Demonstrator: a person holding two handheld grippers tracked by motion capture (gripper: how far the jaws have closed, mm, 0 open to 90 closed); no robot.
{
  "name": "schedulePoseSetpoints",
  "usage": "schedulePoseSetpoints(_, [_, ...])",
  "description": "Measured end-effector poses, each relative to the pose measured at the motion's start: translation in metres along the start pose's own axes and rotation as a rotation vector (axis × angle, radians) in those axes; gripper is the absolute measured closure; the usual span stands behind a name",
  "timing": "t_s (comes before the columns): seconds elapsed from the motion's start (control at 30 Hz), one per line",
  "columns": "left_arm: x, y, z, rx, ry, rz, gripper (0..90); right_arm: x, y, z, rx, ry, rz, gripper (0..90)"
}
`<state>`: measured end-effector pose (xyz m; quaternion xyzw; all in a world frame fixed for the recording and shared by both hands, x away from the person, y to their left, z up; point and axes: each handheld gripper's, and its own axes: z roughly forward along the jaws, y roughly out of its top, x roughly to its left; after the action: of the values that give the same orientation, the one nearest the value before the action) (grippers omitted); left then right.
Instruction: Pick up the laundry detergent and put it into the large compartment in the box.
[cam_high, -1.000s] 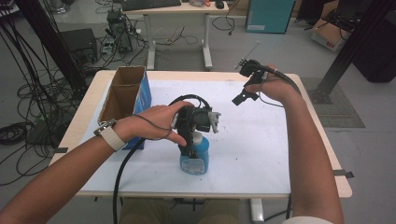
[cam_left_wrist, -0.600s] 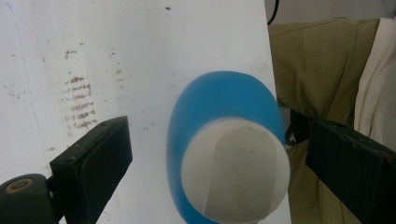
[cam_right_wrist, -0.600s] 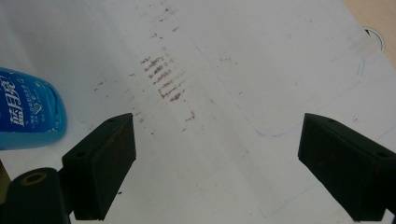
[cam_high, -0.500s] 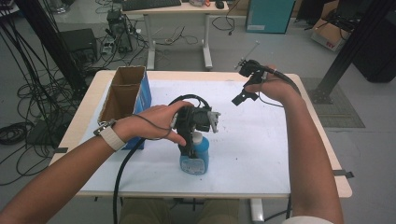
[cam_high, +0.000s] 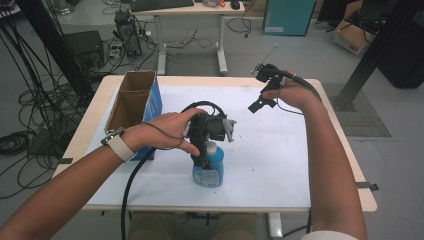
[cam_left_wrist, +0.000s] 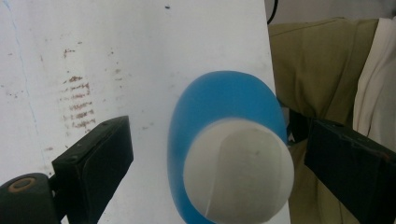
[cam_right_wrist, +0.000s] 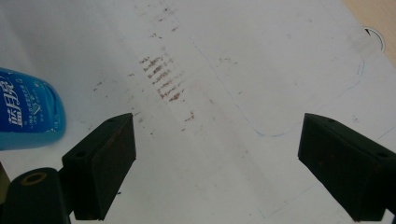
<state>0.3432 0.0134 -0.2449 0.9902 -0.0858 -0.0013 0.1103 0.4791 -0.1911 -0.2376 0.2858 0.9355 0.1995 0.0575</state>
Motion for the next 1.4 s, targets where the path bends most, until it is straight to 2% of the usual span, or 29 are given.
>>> schedulePoseSetpoints(1.4, [-0.0002, -0.0011, -0.0011, -0.003, 0.002, -0.008, 9.1, 0.0002, 0.0012, -0.0009, -0.007, -0.001, -0.001, 11.5])
